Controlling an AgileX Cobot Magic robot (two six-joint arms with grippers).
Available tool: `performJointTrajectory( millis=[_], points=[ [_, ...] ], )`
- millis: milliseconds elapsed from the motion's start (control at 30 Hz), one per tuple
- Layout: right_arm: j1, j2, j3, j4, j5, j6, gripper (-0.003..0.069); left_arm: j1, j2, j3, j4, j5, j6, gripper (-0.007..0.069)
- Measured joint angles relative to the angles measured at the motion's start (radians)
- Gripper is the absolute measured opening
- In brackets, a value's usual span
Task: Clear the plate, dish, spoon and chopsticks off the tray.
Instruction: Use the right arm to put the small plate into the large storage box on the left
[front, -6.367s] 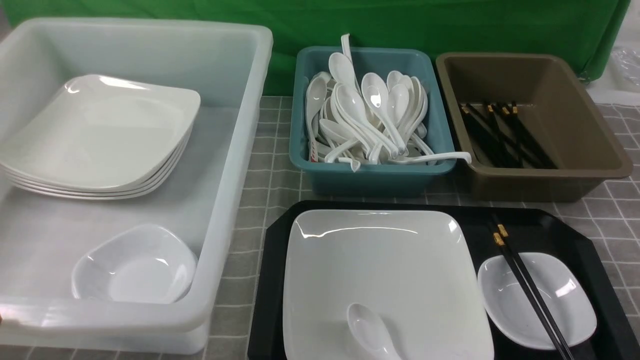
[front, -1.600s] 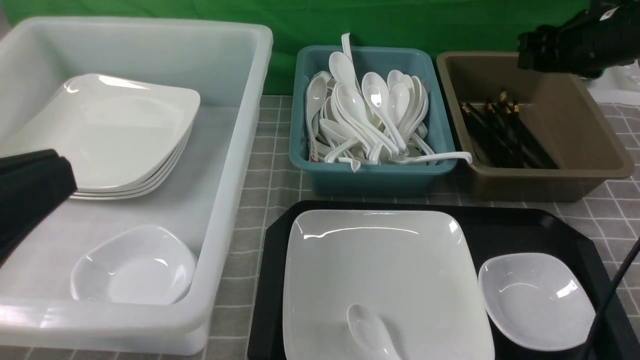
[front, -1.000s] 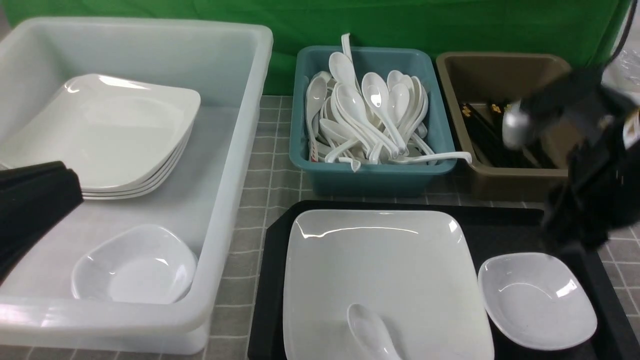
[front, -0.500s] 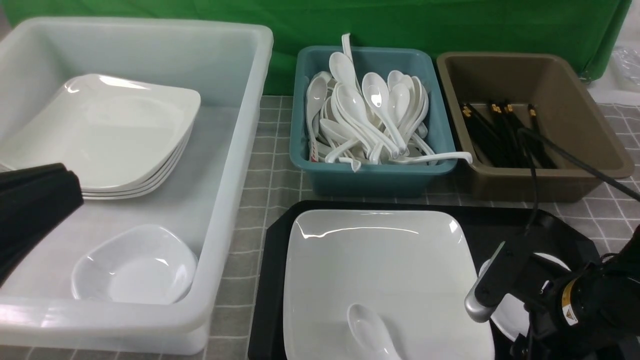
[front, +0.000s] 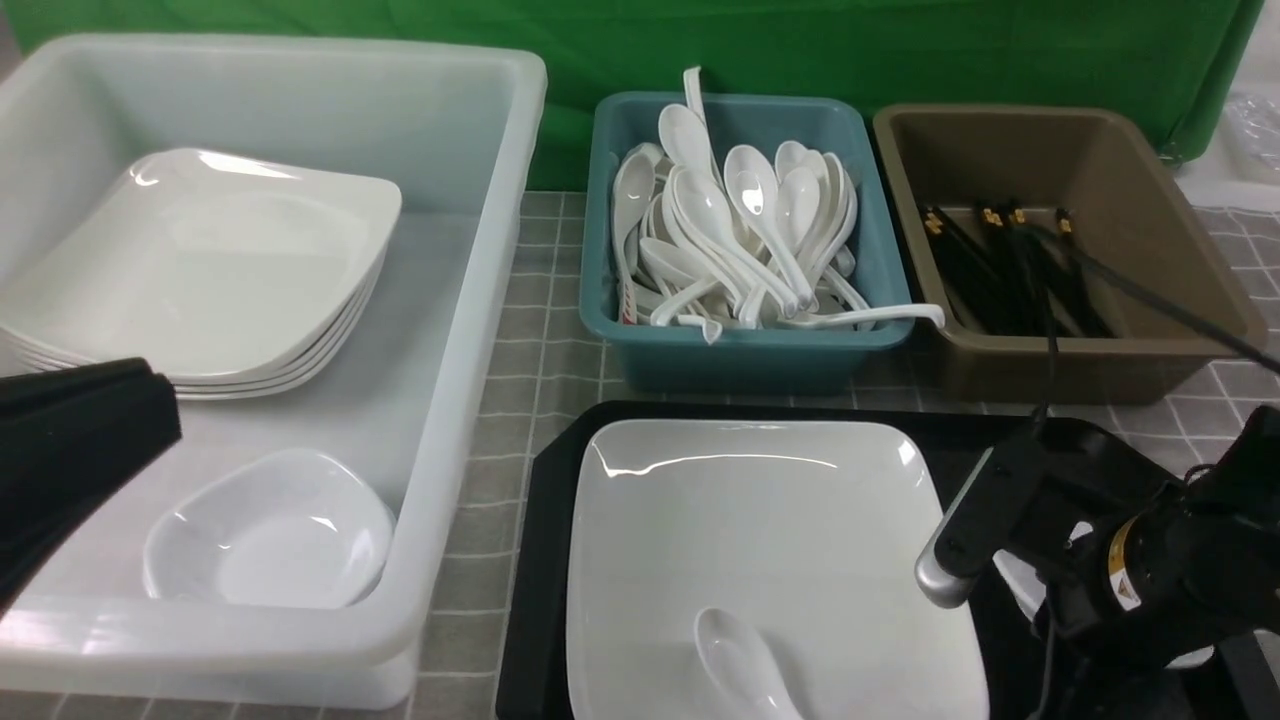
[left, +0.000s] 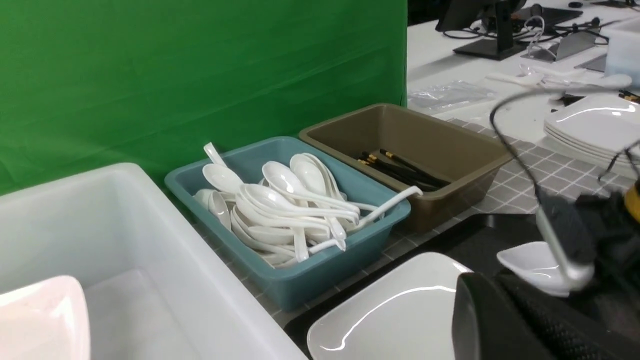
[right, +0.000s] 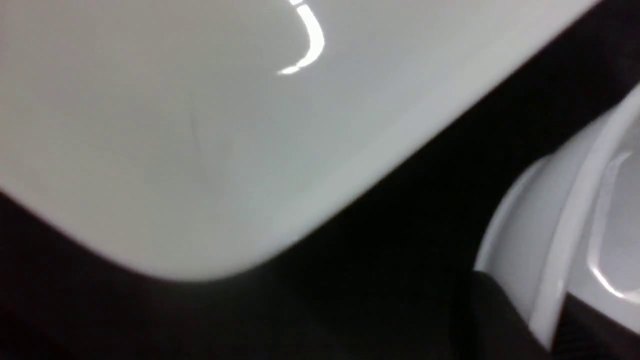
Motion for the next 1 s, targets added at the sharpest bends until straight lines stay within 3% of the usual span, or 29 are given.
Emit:
performJointTrajectory(
  millis=[133,300,400,467,500,800,1000],
  points=[
    [0.098,-0.090,-0.174,0.027,0.169,0.067,0.0061,0.000,-0.001,-0.026,0.089,0.038,-0.069,0.0010],
    [0.262,-0.089,-0.490,0.078,0.201,0.076,0.0061,0.000,-0.018,-0.158,0.402,0.214,-0.329,0.0010],
    [0.383,0.045,-0.741,0.110,0.202,0.018,0.0061,0.000,-0.067,-0.230,0.605,0.365,-0.472,0.0010],
    [0.421,0.127,-0.852,0.147,0.202,-0.030,0.0061,0.000,-0.099,-0.249,0.651,0.411,-0.504,0.0010],
    [0.466,0.260,-1.010,0.211,0.202,-0.099,0.0061,0.000,-0.154,-0.261,0.691,0.473,-0.529,0.0010],
    [0.546,0.752,-1.556,0.307,0.322,-0.213,0.0061,0.000,-0.274,-0.264,0.697,0.598,-0.540,0.0010],
    [0.546,0.942,-1.686,0.326,0.386,-0.219,0.0062,0.000,-0.281,-0.264,0.662,0.623,-0.537,0.0010]
  ],
)
